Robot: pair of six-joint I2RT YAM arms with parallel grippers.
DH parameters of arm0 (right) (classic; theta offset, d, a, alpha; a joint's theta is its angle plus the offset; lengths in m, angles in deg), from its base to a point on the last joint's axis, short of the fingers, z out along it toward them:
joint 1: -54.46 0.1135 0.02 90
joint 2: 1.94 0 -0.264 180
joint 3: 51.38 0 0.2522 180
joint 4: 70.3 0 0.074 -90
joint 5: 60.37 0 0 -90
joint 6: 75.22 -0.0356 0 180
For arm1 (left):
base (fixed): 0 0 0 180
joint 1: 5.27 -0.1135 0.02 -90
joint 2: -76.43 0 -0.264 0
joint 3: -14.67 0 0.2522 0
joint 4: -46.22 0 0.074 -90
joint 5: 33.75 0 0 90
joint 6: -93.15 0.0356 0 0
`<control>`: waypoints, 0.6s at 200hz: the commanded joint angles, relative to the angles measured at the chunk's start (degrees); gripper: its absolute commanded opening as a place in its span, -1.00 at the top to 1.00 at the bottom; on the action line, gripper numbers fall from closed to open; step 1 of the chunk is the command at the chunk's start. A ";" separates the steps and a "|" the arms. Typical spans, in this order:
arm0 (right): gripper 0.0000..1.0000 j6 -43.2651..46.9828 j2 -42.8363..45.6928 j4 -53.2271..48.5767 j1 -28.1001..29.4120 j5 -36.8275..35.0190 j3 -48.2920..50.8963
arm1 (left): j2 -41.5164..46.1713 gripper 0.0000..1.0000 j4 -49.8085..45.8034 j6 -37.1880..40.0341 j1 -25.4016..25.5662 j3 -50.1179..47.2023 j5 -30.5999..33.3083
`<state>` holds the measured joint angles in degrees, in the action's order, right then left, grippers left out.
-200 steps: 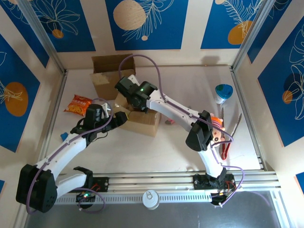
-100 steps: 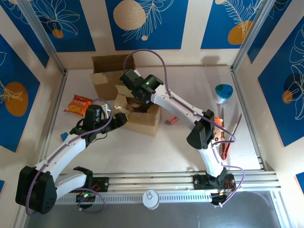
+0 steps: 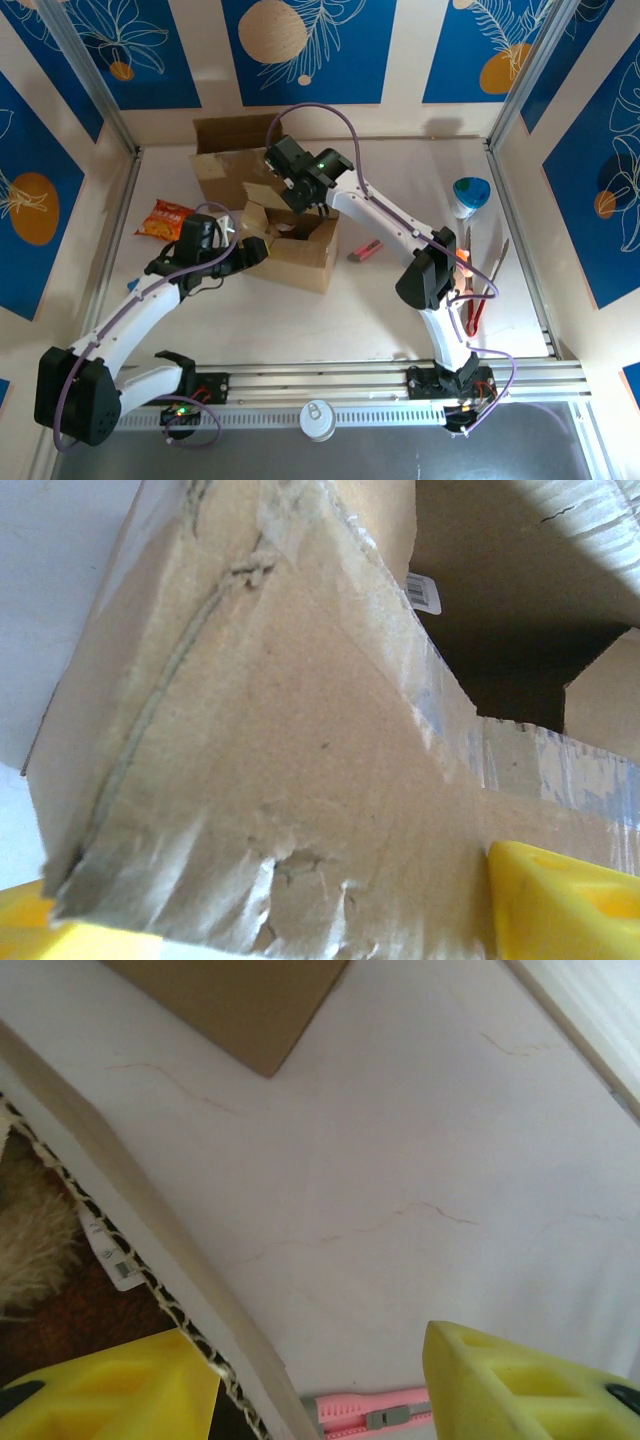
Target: Unpack the express box
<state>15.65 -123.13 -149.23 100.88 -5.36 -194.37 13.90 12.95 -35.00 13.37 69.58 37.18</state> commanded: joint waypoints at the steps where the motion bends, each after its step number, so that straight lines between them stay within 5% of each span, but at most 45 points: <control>1: -0.09 6.23 -0.19 0.22 -1.30 8.48 -1.44 | -0.81 -0.60 -7.10 4.62 -0.39 2.54 0.55; 72: 0.28 11.66 -1.96 -0.23 -3.17 17.00 -2.83 | -3.83 -0.61 -10.46 8.15 -1.05 7.47 2.68; 92: 0.60 10.86 -2.39 0.16 -3.46 18.13 -2.92 | -4.10 -0.64 -11.21 9.26 -1.14 9.36 2.90; 105: 0.99 9.47 -2.18 0.21 -3.45 18.97 -3.09 | -3.94 -0.70 -11.67 10.33 -1.10 11.25 2.73; 120: 1.00 6.38 -1.24 0.16 -3.36 19.57 -3.27 | -2.79 -0.82 -11.80 11.59 -1.19 13.74 1.88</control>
<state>25.31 -124.53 -149.49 97.73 11.04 -195.55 9.80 3.68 -27.31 12.84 78.76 39.59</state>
